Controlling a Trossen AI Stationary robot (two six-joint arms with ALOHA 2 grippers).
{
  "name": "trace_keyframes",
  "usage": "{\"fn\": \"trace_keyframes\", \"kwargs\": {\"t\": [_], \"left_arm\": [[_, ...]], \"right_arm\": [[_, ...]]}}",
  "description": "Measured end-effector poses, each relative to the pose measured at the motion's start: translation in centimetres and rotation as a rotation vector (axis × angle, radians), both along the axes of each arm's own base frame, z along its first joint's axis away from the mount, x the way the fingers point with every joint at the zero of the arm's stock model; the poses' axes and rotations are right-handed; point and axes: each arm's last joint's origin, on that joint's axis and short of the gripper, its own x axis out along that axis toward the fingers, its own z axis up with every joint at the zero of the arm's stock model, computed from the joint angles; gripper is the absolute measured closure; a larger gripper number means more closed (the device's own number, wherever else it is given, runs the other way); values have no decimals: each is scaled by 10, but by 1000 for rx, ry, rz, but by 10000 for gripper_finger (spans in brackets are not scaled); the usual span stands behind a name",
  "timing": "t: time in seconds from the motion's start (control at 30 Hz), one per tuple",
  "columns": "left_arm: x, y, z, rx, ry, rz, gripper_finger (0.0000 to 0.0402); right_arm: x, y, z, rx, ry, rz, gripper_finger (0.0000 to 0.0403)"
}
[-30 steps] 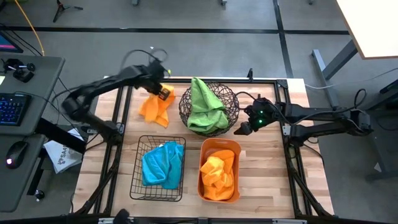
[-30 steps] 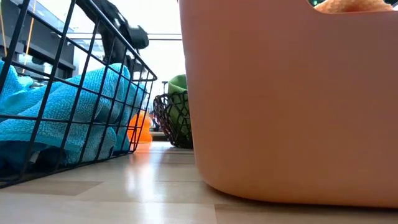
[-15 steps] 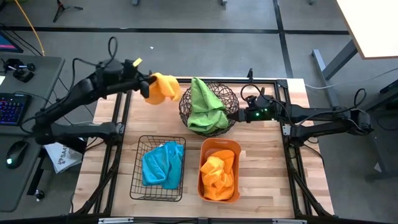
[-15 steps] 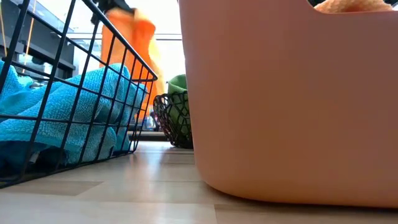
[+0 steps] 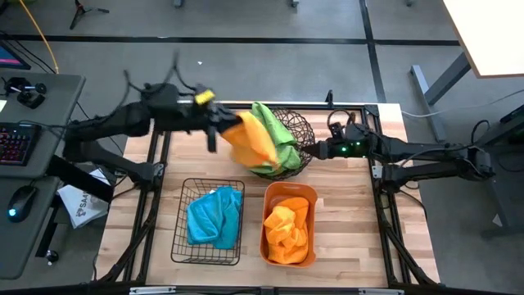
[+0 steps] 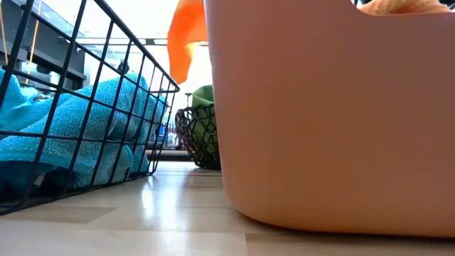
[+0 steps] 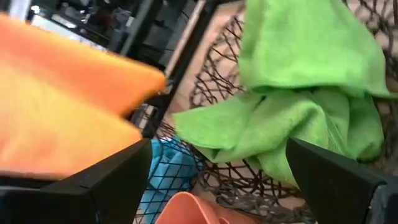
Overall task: Sort microfiber towel by color & place in baskets
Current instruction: Put the orange microfiber towel into the orange bin
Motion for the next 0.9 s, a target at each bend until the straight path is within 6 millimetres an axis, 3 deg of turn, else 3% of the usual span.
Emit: {"fn": "trace_keyframes", "kwargs": {"t": [0.17,0.3,0.47,0.6,0.73,0.9], "left_arm": [[45,-36,4,32,-44,-177,401],[68,-66,7,-4,-173,-335,401],[79,-92,7,-101,-260,-425,401],[81,-105,1,-111,-231,-445,401],[99,-113,-18,-109,-164,-429,401],[135,-118,-56,-139,-69,-416,401]], "right_arm": [[-15,3,15,-113,-57,22,37],[-27,5,23,-174,-76,1,37],[-39,8,26,-202,-67,3,37],[-45,9,23,-194,-26,8,37],[-47,10,18,-181,28,13,37],[-48,10,14,-172,68,17,37]]}}
